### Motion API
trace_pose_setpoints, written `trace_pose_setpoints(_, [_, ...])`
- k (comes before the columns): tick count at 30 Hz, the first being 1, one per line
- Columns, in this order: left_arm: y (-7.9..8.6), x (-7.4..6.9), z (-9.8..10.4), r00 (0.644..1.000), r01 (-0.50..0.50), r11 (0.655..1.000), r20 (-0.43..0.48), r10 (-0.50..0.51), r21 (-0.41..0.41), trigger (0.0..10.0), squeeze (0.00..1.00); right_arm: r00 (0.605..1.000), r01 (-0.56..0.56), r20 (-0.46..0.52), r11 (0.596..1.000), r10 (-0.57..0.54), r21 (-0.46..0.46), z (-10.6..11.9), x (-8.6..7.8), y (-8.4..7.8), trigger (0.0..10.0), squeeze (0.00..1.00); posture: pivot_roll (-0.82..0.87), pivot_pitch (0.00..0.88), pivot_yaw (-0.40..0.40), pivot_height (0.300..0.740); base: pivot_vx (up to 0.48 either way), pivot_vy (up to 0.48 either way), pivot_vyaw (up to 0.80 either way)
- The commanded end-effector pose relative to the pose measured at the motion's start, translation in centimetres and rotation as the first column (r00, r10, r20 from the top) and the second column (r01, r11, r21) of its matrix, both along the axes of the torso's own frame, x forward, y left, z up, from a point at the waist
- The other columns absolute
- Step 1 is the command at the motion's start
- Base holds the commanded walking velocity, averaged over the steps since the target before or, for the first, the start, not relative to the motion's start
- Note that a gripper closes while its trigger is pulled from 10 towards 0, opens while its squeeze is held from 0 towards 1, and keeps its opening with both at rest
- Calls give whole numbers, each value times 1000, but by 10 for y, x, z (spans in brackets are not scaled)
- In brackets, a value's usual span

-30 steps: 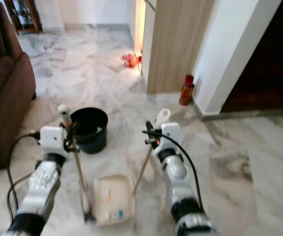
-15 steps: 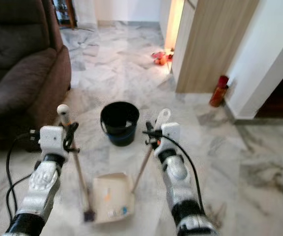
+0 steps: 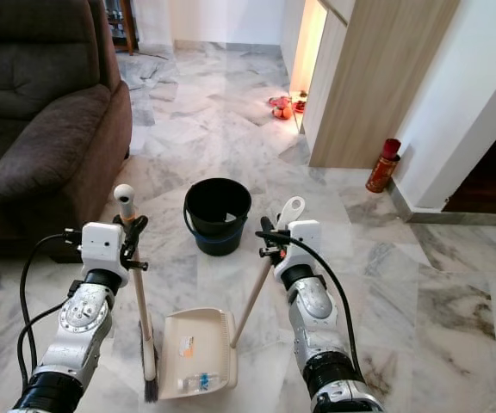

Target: Sweep floor

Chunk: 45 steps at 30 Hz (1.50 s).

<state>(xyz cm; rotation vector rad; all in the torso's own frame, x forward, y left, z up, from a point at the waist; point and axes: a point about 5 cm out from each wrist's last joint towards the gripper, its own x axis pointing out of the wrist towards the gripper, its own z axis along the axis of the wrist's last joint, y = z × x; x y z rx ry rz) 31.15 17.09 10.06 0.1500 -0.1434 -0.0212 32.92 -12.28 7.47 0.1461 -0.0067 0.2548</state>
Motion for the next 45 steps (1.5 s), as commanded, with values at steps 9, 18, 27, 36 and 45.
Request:
trace_pose_setpoints(9, [0, 3, 5, 1000, -2, 1000, 15, 2, 1, 10000, 0, 997, -11, 72, 1000, 9, 19, 16, 5, 1, 10000, 0, 48, 0, -65, 740, 204, 0, 0])
trace_pose_setpoints(18, [0, 3, 5, 1000, -7, 1000, 13, 7, 3, 10000, 0, 997, -17, 74, 1000, 15, 20, 16, 5, 2, 10000, 0, 48, 0, -65, 740, 291, 0, 0])
trace_pose_setpoints(27, [0, 4, 5, 1000, -6, 1000, 11, 6, 4, 10000, 0, 995, -38, 96, 999, 37, 9, 19, 5, 5, 10000, 0, 47, 0, -65, 740, 303, 0, 69])
trace_pose_setpoints(36, [-1, 4, 5, 1000, -3, 1000, 8, 3, 9, 10000, 0, 996, -34, 88, 999, 31, 31, 18, 5, 4, 10000, 0, 48, 0, -65, 740, 306, 0, 222])
trace_pose_setpoints(45, [-2, 4, 4, 1000, 0, 1000, 7, 0, 15, 10000, 0, 996, -41, 83, 999, 39, 22, 17, 4, 4, 10000, 0, 48, 0, -67, 740, 304, 0, 0])
